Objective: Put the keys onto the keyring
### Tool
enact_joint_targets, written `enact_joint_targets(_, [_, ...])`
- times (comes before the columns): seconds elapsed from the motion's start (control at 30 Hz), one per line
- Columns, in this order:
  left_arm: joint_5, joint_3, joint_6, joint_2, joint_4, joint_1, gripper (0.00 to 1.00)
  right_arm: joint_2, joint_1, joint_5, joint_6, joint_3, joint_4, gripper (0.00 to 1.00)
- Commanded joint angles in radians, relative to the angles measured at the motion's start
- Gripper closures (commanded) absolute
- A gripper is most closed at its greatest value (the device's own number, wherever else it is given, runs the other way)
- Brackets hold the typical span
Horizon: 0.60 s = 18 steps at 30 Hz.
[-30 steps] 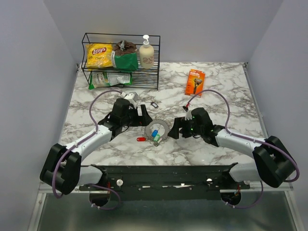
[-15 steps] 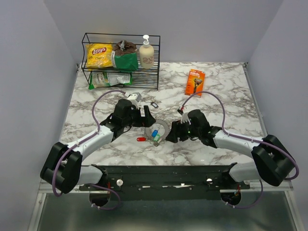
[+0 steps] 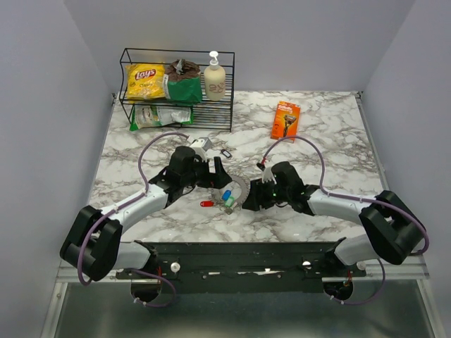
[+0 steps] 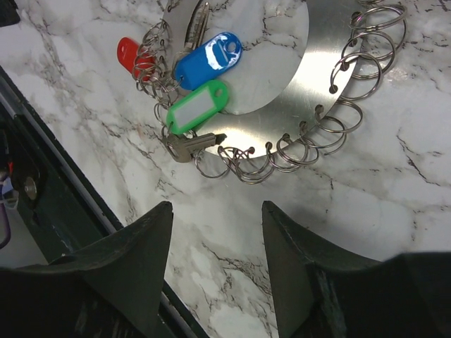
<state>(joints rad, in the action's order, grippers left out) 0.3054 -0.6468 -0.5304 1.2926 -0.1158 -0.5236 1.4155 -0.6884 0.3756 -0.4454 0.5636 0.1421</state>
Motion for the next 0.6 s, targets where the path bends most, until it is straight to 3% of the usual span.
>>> enact_joint_targets(0.0, [0.04,0.018,0.021,0.007,-0.031,-0.012,0.02,0.019,-0.011,0.032,-0.015,0.007,0.04,0.39])
enact_joint_targets(0.57, [0.043,0.027,0.106,-0.004,0.011,-0.023,0.02,0.066,-0.016,0.042,-0.007,0.027,0.048,0.43])
